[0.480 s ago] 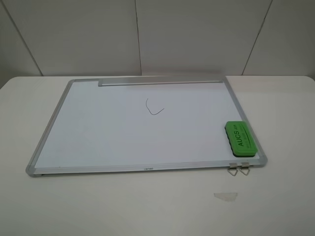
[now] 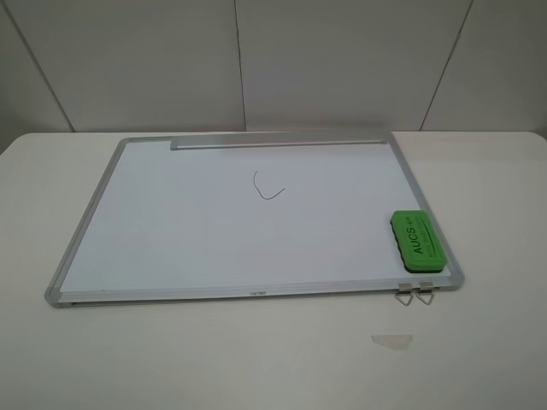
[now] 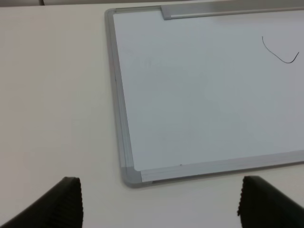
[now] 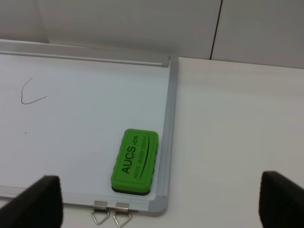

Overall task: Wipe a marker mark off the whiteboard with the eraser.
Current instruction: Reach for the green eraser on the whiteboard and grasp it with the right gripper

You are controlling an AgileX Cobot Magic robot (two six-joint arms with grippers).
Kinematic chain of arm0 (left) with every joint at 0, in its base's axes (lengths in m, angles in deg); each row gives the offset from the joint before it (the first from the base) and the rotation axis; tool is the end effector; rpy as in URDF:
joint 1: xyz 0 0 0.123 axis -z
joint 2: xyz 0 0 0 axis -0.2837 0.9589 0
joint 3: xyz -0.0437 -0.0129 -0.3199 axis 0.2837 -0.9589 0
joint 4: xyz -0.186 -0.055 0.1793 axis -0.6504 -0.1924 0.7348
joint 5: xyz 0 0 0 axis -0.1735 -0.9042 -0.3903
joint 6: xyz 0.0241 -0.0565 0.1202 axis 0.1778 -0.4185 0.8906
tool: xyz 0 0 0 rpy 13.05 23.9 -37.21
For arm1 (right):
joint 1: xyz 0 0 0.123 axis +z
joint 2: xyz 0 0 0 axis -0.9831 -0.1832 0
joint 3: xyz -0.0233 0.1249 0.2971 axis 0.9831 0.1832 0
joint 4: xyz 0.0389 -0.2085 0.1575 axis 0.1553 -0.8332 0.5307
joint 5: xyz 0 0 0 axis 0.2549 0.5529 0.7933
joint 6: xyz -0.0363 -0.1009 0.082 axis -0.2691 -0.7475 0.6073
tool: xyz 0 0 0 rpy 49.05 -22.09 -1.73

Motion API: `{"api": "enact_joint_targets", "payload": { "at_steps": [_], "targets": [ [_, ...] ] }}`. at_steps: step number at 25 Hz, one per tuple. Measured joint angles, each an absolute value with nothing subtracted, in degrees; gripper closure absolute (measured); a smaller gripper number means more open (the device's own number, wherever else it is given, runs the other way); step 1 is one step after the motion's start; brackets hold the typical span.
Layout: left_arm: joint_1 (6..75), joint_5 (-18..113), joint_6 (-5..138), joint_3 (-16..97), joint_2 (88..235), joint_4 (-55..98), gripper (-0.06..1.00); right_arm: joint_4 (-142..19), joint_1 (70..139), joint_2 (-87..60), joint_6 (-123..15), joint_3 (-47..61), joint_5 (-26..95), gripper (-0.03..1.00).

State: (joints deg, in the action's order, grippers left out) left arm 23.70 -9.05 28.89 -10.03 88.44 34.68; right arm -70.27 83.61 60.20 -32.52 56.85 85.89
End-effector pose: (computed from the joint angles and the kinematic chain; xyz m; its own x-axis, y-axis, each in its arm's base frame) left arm 0.0054 -0.0016 0.2649 -0.4504 -0.0037 -0.8928 0.1048 0.9929 -0.0570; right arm 0.0039 -0.0015 0.2728 -0.4208 -0.0603 -0.9052 -0.0731 0.9968 -0.0324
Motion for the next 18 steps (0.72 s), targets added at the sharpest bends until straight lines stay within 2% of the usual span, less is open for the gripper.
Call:
{"api": "enact_joint_targets", "payload": {
  "at_steps": [18],
  "targets": [
    [23.7, -9.05, 28.89, -10.03, 88.44, 35.13, 0.26, -70.27, 83.61, 60.2, -32.52, 56.85, 85.89, 0.14]
  ]
}}
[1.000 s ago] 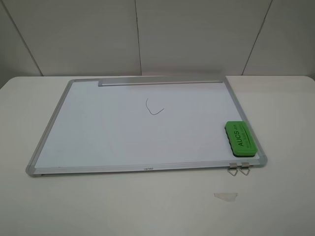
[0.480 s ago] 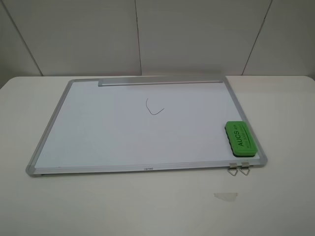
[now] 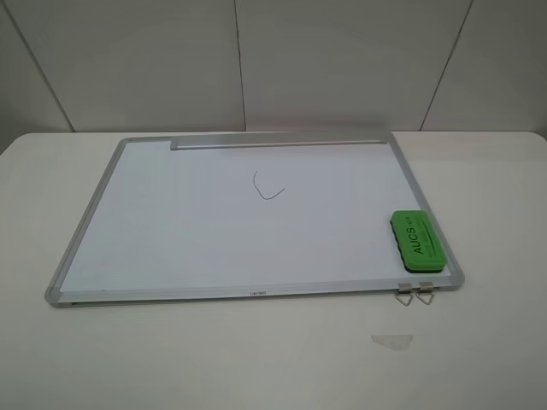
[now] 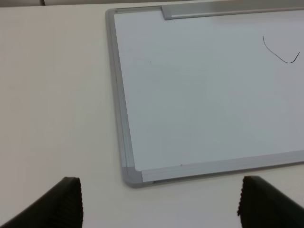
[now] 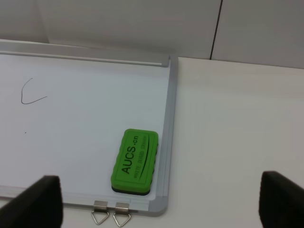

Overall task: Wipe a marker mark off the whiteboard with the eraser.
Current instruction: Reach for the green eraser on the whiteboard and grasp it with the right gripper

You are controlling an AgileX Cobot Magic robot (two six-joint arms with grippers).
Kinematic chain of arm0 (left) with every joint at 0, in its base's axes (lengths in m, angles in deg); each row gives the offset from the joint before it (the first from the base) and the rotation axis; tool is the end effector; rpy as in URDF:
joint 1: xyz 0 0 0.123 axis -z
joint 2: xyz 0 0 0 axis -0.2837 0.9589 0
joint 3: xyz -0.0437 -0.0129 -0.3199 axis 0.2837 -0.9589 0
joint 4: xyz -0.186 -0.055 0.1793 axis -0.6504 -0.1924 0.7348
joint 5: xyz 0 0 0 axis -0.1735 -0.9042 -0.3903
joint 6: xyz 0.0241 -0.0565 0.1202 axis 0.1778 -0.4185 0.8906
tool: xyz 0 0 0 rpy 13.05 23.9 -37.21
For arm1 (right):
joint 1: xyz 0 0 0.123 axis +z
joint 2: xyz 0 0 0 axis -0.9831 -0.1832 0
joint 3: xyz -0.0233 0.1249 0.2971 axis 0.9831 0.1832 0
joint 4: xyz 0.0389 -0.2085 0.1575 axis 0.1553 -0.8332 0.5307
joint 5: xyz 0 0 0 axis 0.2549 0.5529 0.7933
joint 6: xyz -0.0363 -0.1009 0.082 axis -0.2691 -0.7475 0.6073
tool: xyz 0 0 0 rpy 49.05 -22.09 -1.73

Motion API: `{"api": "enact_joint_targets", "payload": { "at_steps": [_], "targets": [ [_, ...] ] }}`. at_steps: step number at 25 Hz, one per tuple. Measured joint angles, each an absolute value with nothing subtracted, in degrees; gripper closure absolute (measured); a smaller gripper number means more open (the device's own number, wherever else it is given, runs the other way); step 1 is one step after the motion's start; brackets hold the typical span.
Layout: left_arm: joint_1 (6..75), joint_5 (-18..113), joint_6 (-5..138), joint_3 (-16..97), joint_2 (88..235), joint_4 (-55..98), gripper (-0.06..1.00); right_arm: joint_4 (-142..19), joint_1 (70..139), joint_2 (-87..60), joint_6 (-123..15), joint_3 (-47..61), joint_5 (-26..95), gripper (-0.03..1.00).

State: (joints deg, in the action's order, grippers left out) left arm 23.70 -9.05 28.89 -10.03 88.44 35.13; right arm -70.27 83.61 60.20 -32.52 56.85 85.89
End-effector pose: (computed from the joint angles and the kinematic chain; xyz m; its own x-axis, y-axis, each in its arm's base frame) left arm 0.0056 -0.0006 0.2649 -0.4497 0.0001 -0.8932 0.1004 0.9937 -0.0505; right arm 0.0039 -0.0015 0.2728 -0.4208 -0.0603 -0.9052 -0.0731 0.9968 -0.0324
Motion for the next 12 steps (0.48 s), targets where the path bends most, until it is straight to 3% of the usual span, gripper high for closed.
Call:
{"api": "enact_joint_targets", "payload": {
  "at_steps": [12],
  "targets": [
    [23.7, -9.05, 28.89, -10.03, 88.44, 35.13, 0.26, -70.18, 83.61, 60.2, -31.26, 56.85, 85.89, 0.14]
  ]
}}
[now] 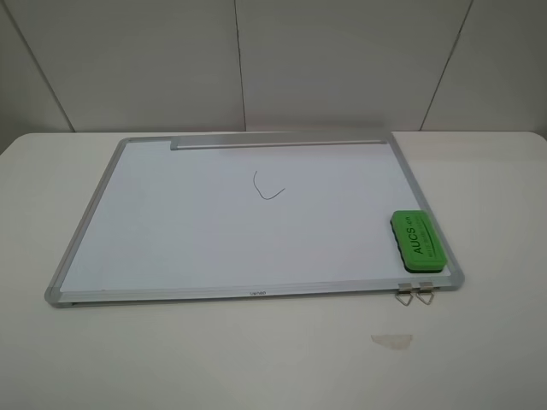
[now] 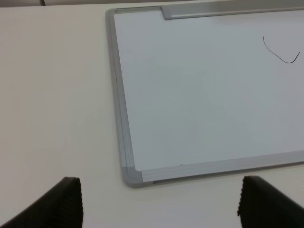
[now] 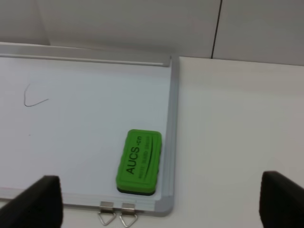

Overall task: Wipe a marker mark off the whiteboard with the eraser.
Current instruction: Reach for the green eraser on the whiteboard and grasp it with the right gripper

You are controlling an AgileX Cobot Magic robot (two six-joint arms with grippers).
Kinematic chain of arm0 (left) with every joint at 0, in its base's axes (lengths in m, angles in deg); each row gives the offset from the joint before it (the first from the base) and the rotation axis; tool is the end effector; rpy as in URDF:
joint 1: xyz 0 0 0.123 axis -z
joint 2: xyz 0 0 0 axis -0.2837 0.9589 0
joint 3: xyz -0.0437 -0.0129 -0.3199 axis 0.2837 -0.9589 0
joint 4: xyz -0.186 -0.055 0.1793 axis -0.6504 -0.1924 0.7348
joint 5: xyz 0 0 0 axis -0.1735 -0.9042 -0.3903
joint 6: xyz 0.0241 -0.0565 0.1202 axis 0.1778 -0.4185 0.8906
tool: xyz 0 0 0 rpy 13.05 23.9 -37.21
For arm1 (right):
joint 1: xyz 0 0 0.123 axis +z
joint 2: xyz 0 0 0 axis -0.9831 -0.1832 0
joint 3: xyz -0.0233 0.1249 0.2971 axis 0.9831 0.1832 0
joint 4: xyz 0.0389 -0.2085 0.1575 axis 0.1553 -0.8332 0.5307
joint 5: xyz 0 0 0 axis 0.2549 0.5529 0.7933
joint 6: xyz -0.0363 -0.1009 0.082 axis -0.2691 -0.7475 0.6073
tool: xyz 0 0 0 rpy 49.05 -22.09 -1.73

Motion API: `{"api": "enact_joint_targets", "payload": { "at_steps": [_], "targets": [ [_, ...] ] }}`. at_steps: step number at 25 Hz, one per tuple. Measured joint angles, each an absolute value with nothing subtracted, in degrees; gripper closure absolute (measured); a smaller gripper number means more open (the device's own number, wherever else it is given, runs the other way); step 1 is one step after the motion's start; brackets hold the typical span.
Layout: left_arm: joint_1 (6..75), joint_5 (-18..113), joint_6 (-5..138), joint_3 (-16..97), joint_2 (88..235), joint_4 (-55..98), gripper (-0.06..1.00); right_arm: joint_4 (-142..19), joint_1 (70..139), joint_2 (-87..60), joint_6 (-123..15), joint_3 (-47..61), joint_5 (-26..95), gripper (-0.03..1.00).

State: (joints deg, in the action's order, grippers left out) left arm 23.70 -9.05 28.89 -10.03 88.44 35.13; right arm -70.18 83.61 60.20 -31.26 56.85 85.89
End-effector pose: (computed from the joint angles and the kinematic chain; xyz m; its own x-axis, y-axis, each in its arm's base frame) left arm 0.0056 -0.0006 0.2649 -0.4497 0.0001 -0.8932 0.1004 0.9937 -0.0505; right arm 0.0039 -0.0013 0.2728 -0.4223 -0.0376 -0.9057 -0.0647 0.9978 -0.0112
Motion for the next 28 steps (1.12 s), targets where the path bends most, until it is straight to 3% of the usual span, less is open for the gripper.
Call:
{"api": "enact_joint_targets", "payload": {
  "at_steps": [9, 28],
  "targets": [
    [23.7, -9.05, 28.89, -10.03, 88.44, 35.13, 0.26, -64.42, 83.61, 55.52, -27.16, 53.58, 87.92, 0.14],
    [23.7, -9.05, 28.89, -10.03, 88.44, 35.13, 0.26, -61.45, 83.61, -5.52, -28.08, 40.85, 85.05, 0.14]
  ]
}}
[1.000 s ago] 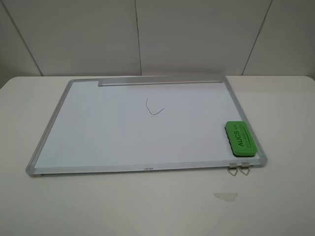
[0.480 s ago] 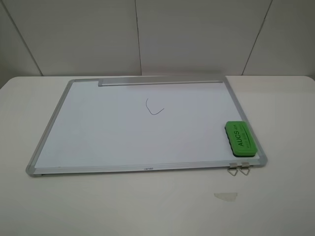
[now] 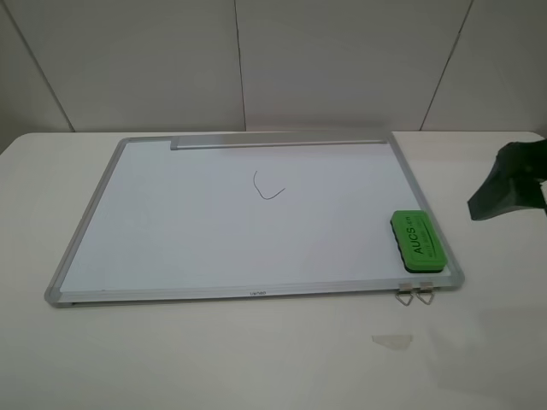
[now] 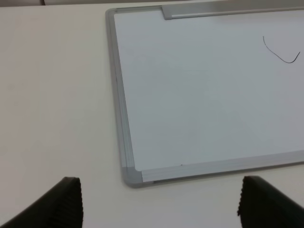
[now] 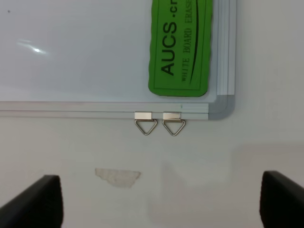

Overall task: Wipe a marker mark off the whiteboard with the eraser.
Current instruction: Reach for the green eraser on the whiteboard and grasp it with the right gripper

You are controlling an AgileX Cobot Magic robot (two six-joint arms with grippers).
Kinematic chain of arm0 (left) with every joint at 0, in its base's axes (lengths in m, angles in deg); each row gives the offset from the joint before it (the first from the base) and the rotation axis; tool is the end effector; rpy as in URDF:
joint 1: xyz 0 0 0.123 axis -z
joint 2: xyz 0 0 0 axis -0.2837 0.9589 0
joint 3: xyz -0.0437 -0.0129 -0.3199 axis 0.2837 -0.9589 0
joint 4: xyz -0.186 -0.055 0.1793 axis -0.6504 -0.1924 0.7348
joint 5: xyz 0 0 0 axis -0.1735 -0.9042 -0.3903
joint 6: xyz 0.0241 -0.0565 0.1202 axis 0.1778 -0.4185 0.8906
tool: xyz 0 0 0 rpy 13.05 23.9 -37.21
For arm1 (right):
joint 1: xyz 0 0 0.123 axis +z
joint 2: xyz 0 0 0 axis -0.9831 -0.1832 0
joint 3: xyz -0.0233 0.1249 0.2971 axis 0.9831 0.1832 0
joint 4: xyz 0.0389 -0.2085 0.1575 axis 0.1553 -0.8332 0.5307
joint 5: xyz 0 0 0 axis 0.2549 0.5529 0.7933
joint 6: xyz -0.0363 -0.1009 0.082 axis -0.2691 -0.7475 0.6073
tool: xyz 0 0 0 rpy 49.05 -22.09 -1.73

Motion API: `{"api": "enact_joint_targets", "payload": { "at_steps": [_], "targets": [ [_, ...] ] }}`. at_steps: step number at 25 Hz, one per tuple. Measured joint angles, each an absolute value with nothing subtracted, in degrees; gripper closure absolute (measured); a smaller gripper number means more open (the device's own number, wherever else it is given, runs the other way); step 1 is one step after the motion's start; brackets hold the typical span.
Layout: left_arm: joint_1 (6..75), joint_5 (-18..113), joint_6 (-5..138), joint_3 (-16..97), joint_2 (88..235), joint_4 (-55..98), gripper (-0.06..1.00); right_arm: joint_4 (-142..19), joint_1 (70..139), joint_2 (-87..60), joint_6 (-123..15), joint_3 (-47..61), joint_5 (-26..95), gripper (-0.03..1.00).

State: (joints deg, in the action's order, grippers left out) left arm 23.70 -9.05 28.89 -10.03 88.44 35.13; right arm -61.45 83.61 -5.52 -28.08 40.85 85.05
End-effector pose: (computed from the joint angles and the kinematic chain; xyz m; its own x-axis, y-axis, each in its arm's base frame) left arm 0.0056 -0.0006 0.2649 -0.4497 0.0001 -0.8932 0.1004 0.9937 -0.0505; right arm 0.1983 0.0306 0.2574 -0.9630 0.0548 -0.2637 0.0155 0.9887 0.1488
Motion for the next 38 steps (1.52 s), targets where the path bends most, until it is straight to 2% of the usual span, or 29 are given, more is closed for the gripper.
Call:
{"api": "enact_joint_targets", "payload": {
  "at_steps": [7, 17, 23, 38],
  "targets": [
    [23.7, -9.05, 28.89, -10.03, 88.44, 35.13, 0.26, -61.45, 83.61, -23.47, -29.41, 32.97, 84.5, 0.14],
    [23.7, -9.05, 28.89, -10.03, 88.44, 35.13, 0.26, -62.03, 85.36, -40.04, -30.83, 24.69, 80.49, 0.14],
    [23.7, -9.05, 28.89, -10.03, 88.44, 35.13, 0.26, -67.82, 89.49, -46.56, -31.26, 23.22, 76.49, 0.14],
    [23.7, -9.05, 28.89, -10.03, 88.44, 35.13, 0.26, -69.4, 89.66, -55.44, -29.5, 22.56, 73.17, 0.14]
  ]
}}
